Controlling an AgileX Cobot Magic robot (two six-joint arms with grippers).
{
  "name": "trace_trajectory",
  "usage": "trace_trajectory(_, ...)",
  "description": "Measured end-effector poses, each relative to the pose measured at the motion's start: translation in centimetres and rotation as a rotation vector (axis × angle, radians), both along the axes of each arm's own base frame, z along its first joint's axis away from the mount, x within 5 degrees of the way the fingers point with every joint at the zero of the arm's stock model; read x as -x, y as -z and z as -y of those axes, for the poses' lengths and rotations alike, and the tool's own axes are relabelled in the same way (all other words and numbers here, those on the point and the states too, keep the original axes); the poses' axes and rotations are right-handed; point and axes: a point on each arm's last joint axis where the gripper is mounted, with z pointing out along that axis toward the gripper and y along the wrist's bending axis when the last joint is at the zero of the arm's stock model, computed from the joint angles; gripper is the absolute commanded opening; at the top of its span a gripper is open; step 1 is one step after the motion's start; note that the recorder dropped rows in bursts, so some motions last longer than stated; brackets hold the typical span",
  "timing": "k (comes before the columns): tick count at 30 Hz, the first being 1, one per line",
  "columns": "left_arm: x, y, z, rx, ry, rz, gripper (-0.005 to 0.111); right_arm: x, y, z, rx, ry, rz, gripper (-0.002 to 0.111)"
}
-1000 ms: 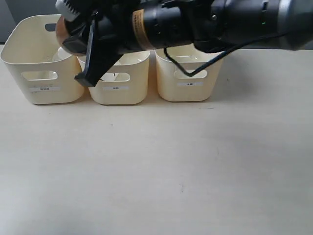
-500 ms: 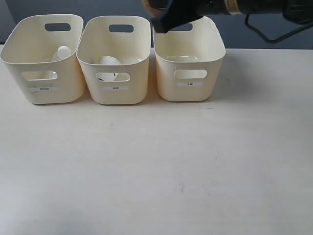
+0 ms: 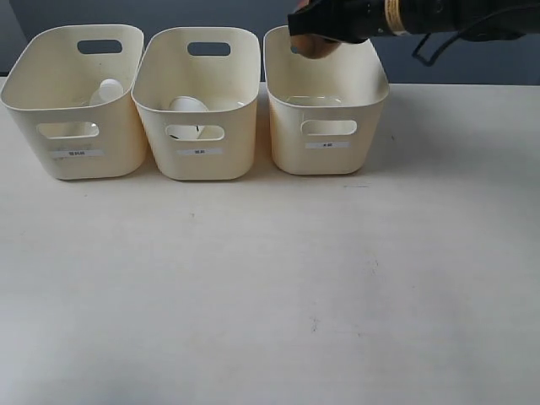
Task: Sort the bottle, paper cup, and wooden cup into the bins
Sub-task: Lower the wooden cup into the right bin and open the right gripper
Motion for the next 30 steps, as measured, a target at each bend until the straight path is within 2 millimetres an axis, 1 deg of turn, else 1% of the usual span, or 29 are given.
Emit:
trace_trajectory(5,0.0,0.0,0.0,0.0,0.0,0.0,0.0,-2.1,3.4,-0.6,-0.004,0.019,-0.076,-0.001)
trace_trajectory(8,0.0,0.0,0.0,0.0,0.0,0.0,0.0,-2.8,5.3,-0.8,0.002,0.025,-0.117,-0.001)
trace_trajectory(10,0.0,0.0,0.0,0.0,0.0,0.0,0.0,-2.9,6.3,-0.9,0.007,0.028,-0.136,-0.001)
trace_trajectory(13,0.0,0.0,0.0,0.0,0.0,0.0,0.0,-3.1,7.0,-0.8,0.016,0.038,-0.148,-0.001)
trace_trajectory(20,0.0,0.0,0.0,0.0,0.0,0.0,0.0,-3.2,7.2,-0.8,0.02,0.046,-0.149,-0.001)
trace_trajectory(22,0.0,0.0,0.0,0.0,0.0,0.0,0.0,-3.2,7.3,-0.8,0.021,0.046,-0.151,0.004)
trace_trajectory(27,0.0,0.0,0.0,0.0,0.0,0.0,0.0,-3.2,7.3,-0.8,0.022,0.048,-0.15,0.038)
trace_trajectory(28,0.0,0.0,0.0,0.0,0.0,0.0,0.0,-3.3,7.2,-0.8,0.021,0.048,-0.148,0.04)
trace_trajectory(30,0.0,0.0,0.0,0.0,0.0,0.0,0.0,-3.3,7.2,-0.7,0.021,0.051,-0.145,0.04)
